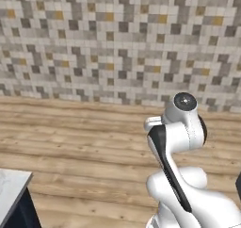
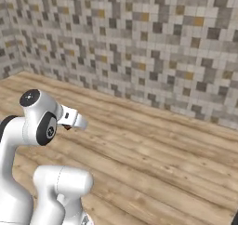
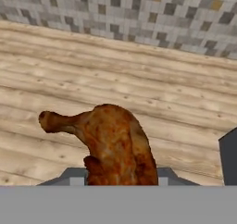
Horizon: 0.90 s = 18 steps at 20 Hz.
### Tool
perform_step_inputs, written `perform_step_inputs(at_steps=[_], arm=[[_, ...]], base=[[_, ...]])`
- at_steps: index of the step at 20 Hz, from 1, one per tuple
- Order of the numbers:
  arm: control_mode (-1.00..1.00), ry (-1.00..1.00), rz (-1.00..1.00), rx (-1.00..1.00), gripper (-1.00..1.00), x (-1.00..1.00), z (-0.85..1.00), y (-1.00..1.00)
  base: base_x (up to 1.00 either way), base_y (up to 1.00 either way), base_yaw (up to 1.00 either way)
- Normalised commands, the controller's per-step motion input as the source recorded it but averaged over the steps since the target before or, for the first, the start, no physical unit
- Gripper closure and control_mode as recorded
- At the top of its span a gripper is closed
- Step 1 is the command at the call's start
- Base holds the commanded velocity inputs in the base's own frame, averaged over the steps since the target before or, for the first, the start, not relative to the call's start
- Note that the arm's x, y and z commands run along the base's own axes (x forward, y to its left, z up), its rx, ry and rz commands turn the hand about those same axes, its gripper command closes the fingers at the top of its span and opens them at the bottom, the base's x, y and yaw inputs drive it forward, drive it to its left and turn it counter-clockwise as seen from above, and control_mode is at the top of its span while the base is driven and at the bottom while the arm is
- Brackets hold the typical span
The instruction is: Take the chicken drumsticks from the pan and place one on each plate on the dining counter.
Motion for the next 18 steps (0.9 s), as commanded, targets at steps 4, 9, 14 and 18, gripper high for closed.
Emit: perform_step_inputs(at_steps=[4, 9, 14, 18], arm=[[1.00, 0.00, 0.00, 0.00, 1.00, 0.00, 0.00, 0.00], [1.00, 0.00, 0.00, 0.00, 1.00, 0.00, 0.00, 0.00], [1.00, 0.00, 0.00, 0.00, 1.00, 0.00, 0.00, 0.00], [1.00, 0.00, 0.00, 0.00, 1.00, 0.00, 0.00, 0.00]], base=[[1.00, 0.03, 0.27], [1.00, 0.04, 0.30], [1.00, 0.04, 0.31], [0.94, 0.01, 0.45]])
